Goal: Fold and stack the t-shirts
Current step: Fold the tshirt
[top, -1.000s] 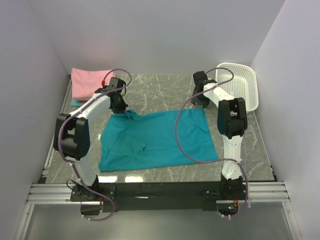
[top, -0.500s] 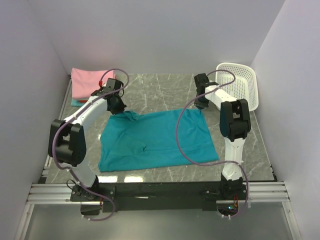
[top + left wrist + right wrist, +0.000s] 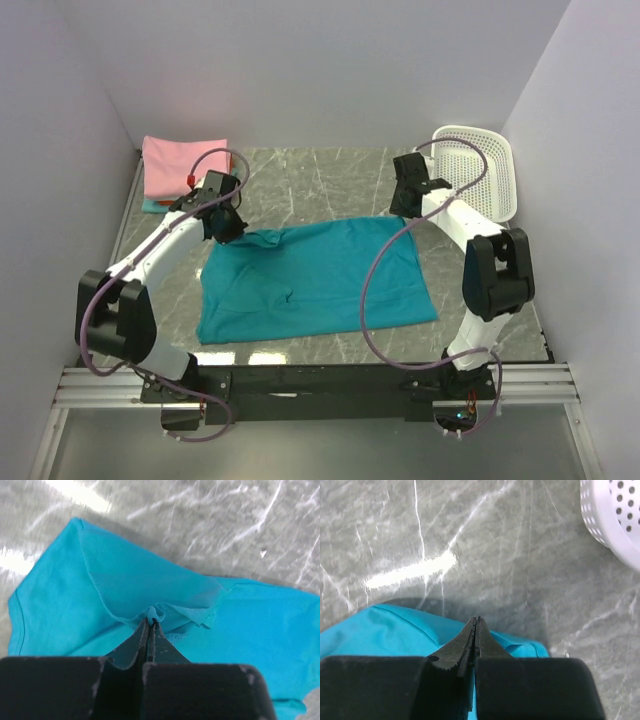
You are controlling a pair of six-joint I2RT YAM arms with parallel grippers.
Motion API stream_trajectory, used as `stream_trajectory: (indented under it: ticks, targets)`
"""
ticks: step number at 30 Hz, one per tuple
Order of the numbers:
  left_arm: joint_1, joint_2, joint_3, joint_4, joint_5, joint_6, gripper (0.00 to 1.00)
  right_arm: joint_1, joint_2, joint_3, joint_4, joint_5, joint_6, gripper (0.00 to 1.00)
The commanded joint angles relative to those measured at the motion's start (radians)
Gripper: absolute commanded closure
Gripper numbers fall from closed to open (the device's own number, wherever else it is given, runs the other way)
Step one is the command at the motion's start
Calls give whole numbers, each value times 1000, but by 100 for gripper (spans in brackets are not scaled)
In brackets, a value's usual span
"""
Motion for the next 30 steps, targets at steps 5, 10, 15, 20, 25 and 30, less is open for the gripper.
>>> stream_trajectory:
  ticks: [5,10,15,20,25,30]
  targets:
    - [-33,-149,-81,-78,-11,-83,100,8,-163,-121,52,56,-7,100]
    - [-48,-257,-134,-111,-37,-121,100,8,-247,-158,38,57,-24,100]
    - [-52,-335,-184,-138,-40,-141,100,10,-313,-218,21,71,-32,100]
    - [-59,-384,-236,-146,-31,-152,100,8,-373,-275,15,61,-36,100]
    - [-62,-439,-285,-155,-25,-160,100,8,-422,-319,-2,59,-33,100]
    - [-65,-481,-325,-164,-16,-164,100,10,-465,-376,-3,62,-32,100]
